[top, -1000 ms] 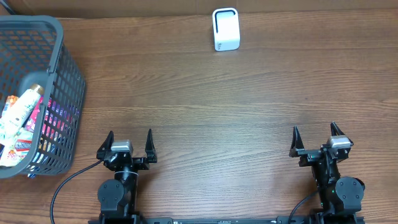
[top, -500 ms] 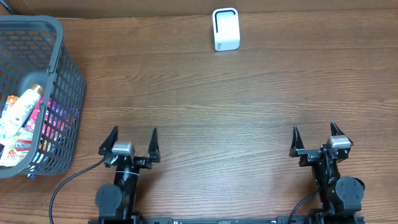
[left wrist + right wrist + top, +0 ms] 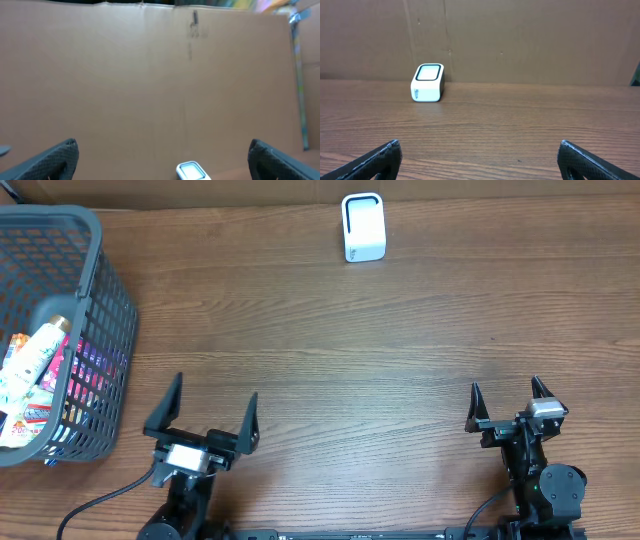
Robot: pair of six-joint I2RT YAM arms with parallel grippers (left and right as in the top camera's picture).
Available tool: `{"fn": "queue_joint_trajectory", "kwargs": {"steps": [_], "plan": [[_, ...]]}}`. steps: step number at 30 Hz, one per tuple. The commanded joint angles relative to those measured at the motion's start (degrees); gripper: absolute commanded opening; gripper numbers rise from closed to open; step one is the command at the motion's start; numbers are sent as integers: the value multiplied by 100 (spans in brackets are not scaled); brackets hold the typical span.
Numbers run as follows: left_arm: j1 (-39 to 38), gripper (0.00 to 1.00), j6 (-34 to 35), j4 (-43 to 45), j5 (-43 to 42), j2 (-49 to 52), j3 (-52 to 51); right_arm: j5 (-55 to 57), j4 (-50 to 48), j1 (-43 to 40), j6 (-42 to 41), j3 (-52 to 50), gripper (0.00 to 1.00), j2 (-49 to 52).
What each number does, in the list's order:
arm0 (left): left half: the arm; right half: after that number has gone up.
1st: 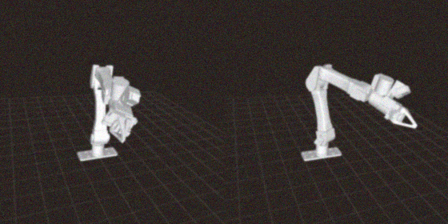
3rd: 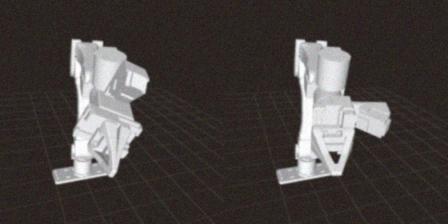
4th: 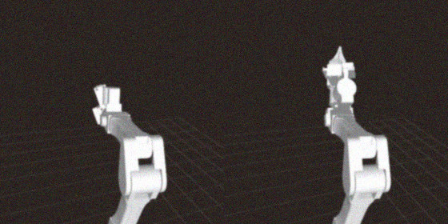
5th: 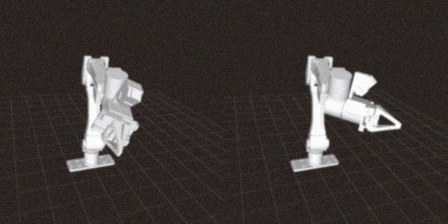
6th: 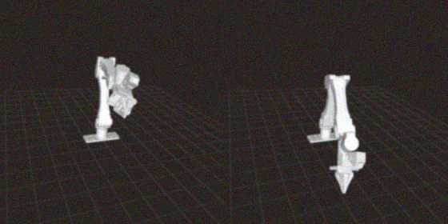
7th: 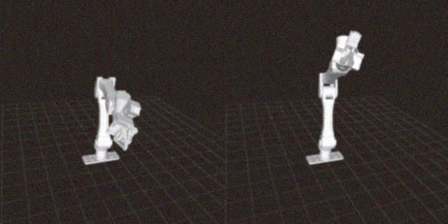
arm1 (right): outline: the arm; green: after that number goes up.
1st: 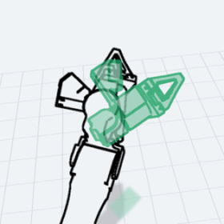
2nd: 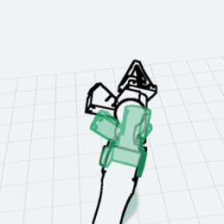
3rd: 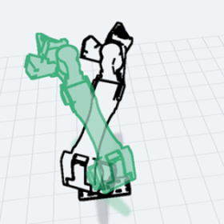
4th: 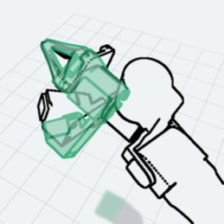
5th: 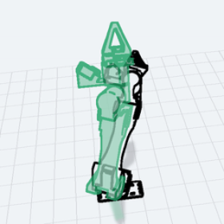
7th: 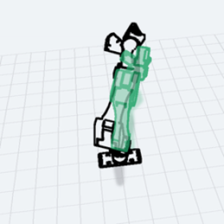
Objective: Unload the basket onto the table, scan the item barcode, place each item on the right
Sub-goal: 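Move the left gripper up and into the grey basket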
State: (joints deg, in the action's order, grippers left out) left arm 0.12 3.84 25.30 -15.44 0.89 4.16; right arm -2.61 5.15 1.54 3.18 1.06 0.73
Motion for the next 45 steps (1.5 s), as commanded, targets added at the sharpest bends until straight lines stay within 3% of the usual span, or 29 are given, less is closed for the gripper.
{"fn": "queue_joint_trajectory", "kwargs": {"steps": [1, 5, 9, 13, 19, 24, 28, 31, 34, 40, 45], "plan": [[26, 100, -479, -544, 514, 190, 916, 2, -42, 11, -35, -59, 100, -57], [28, 100, -546, -1810, 1012, 1043, 2181, 2, -42, 11, -35, -59, 100, -57], [28, 100, -669, -3303, 975, 2413, 3790, 2, -42, 11, -35, -59, 100, -57], [28, 100, -710, -4736, 199, 3755, 5254, 2, -42, 11, -35, -59, 100, -57], [96, 100, -1049, -5298, 90, 4988, 6446, 2, -42, 11, -35, -59, 100, -57], [702, 100, -284, -6870, 52, 6262, 8402, 2, -42, 11, -35, -59, 100, -57], [1504, 100, -247, -8417, -562, 7466, 10450, 2, -42, 11, -35, -59, 100, -57], [2004, 100, -254, -8961, -1019, 8190, 11595, 2, -42, 11, -35, -59, 100, -57], [2308, 100, -256, -9090, -457, 8535, 11901, 2, -42, 11, -35, -59, 100, -57], [3248, 99, 1491, -9143, 1379, 8979, 11899, 2, -42, 11, -35, -59, 100, -57], [4028, 100, 2597, -9132, 1615, 9263, 11899, 2, -42, 11, -35, -59, 100, -57]]}}
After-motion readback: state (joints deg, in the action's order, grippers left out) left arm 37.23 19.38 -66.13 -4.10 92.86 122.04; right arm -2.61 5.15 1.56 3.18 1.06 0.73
